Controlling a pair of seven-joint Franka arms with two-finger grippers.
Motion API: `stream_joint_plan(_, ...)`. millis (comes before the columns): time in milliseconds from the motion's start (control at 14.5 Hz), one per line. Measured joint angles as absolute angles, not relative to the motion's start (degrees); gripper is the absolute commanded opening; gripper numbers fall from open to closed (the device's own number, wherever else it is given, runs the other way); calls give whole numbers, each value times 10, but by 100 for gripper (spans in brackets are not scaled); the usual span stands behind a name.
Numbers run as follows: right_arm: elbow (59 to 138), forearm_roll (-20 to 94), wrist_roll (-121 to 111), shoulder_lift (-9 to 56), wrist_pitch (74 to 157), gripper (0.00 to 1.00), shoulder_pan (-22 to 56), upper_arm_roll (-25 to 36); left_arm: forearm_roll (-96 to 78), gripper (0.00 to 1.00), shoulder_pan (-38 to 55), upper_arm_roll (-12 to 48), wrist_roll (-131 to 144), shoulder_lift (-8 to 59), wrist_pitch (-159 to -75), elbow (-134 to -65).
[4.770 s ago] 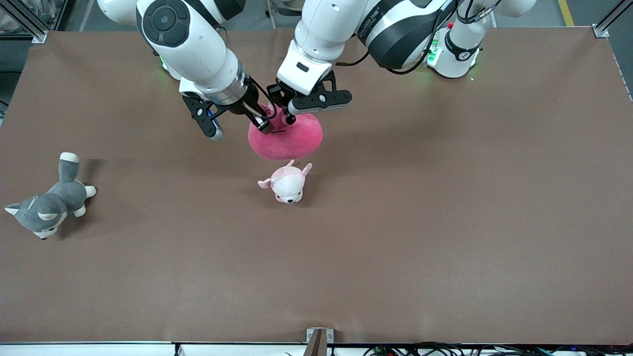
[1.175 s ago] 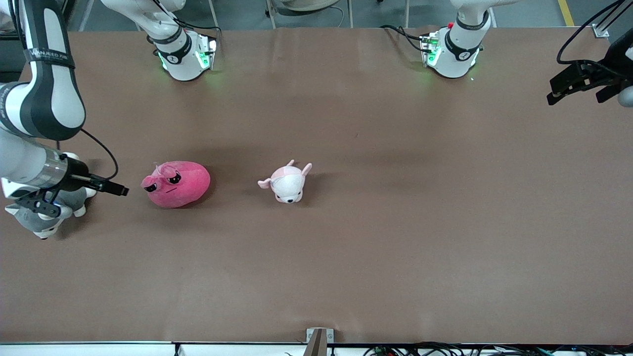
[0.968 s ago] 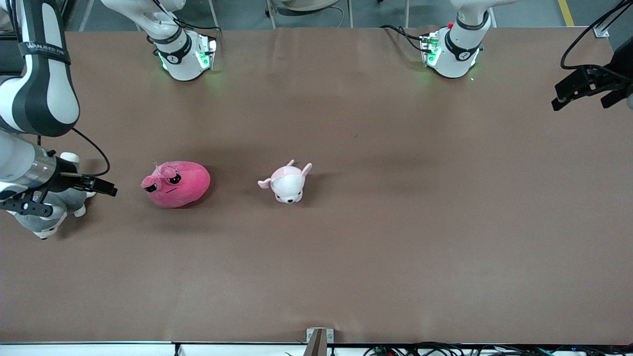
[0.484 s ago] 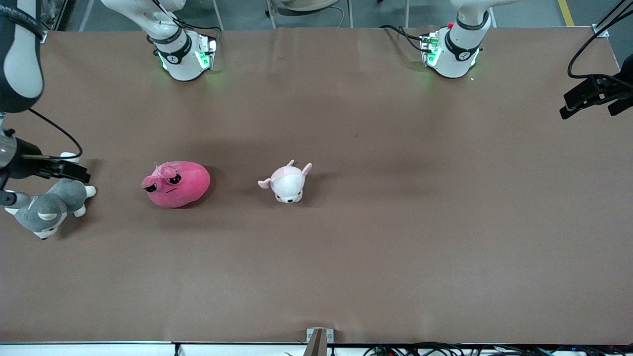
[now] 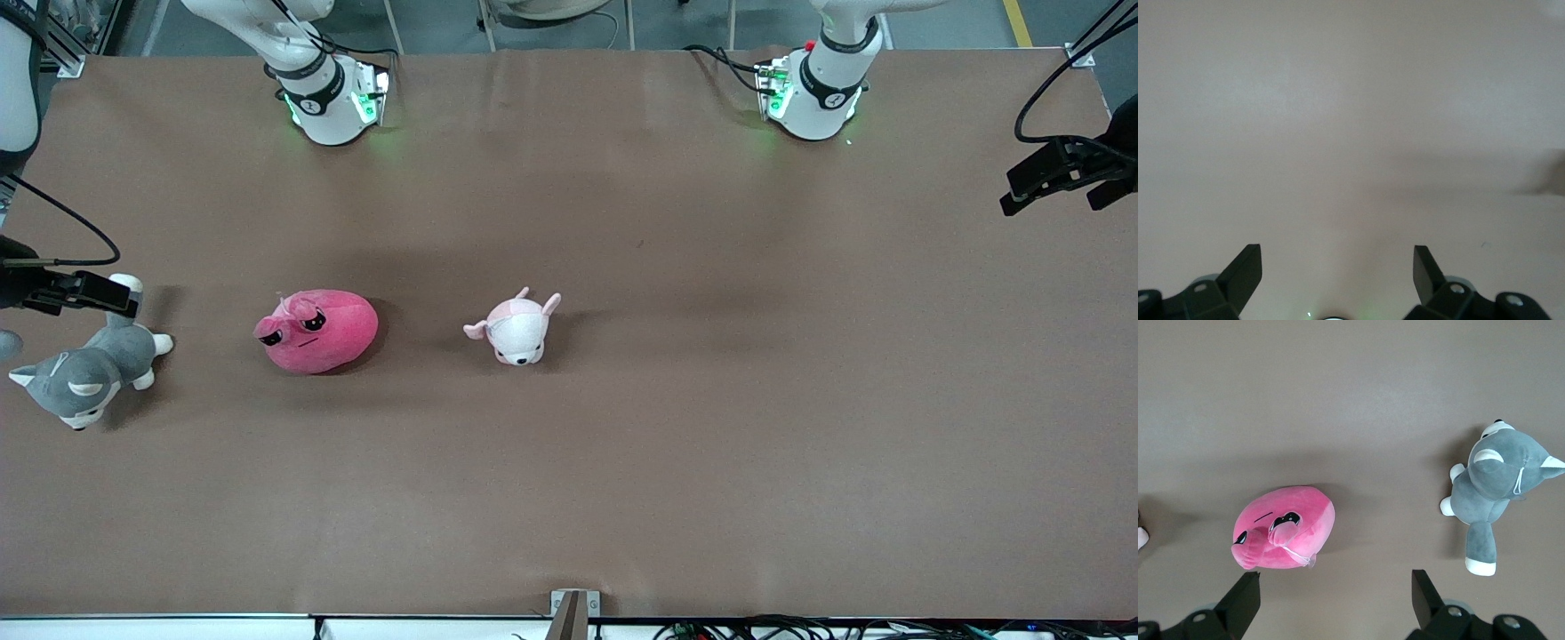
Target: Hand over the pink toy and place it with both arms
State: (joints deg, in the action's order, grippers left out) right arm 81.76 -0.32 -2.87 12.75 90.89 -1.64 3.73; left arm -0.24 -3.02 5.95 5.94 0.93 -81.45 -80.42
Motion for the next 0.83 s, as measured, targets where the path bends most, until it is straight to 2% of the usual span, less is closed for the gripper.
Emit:
stream_joint_plan(346,818,-4,-29,130,909,100,-16,36,-2,100,-26,54,59,9,-815,-804)
stream_joint_plan(622,816,-3,-29,128,872,100,-16,36,-2,100,32,-5,59,9,-815,-804)
stream_joint_plan(829,814,-3,-29,117,850,100,-15,33,-2,100,37,-10,59,9,-815,-804)
